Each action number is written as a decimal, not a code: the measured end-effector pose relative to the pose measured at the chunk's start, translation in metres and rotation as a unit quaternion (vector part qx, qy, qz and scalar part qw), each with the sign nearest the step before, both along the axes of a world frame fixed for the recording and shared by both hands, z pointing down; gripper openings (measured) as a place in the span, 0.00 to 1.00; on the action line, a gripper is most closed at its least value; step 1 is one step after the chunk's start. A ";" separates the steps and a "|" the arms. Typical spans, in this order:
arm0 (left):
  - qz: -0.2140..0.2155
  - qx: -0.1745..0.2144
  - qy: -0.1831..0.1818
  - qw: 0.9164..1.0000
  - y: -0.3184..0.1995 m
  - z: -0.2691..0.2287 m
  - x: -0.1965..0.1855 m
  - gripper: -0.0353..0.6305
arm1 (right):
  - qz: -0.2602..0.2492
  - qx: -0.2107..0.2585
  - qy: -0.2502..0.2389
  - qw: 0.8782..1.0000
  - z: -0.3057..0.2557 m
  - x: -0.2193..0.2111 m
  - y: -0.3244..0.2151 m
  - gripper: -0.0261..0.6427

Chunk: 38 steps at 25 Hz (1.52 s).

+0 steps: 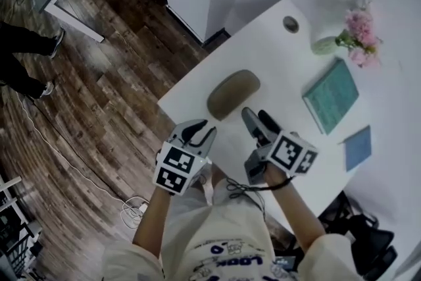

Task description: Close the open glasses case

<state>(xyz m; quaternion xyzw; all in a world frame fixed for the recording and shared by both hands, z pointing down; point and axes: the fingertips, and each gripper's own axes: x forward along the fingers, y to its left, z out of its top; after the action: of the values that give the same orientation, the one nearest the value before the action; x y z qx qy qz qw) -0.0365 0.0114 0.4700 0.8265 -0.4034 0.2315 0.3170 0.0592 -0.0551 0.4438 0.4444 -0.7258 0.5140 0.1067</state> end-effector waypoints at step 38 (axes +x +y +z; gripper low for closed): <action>-0.173 0.214 -0.050 0.960 -0.022 -0.163 -0.031 0.06 | 0.049 0.342 0.235 0.909 -0.135 0.029 0.036 0.10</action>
<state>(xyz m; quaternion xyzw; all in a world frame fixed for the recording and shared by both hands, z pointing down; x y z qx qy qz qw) -0.0678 -0.0101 0.3071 0.7798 -0.5959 0.1225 0.1476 0.0877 -0.0191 0.3090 0.5964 -0.7885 0.1199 0.0904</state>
